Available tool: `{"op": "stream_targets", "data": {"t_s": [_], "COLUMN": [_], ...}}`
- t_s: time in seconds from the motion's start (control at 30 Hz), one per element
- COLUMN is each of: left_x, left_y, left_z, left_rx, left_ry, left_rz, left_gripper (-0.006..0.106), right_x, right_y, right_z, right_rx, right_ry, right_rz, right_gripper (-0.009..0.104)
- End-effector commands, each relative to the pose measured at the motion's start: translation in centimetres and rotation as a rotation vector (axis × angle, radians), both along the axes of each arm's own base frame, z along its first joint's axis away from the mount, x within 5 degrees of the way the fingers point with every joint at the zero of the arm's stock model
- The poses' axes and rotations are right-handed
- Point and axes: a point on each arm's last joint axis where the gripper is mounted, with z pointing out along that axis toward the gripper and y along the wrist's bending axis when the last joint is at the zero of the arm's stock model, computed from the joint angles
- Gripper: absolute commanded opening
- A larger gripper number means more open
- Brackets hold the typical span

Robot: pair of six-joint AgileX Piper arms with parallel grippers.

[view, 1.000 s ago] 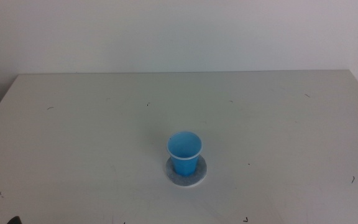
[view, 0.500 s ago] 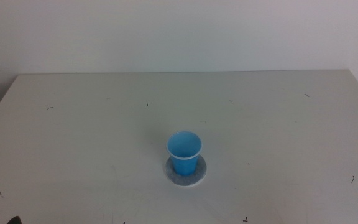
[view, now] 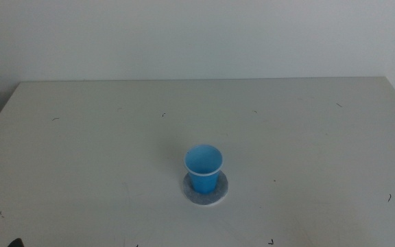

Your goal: Place an empty cup on a cup mat.

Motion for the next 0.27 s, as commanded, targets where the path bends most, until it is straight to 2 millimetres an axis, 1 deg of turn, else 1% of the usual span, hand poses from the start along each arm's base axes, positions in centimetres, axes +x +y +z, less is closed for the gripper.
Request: {"op": "stream_targets", "data": {"t_s": [0.0, 0.07, 0.23], "left_x": [0.12, 0.12, 0.12], "left_y": [-0.04, -0.04, -0.04], "left_z": [0.81, 0.81, 0.81], "left_rx": [-0.015, -0.015, -0.015], "left_ry": [-0.076, -0.076, -0.076], "left_rz": [0.000, 0.000, 0.000], "left_gripper": [0.105, 0.105, 0.105], "right_x": [0.08, 0.15, 0.14], "right_y": [0.03, 0.06, 0.06], "right_z": [1.29, 0.96, 0.94], "right_rx": [-0.006, -0.006, -0.006], "right_ry": [-0.130, -0.132, -0.130], "right_rz": [0.007, 0.009, 0.009], "right_gripper": [0.087, 0.087, 0.087]}}
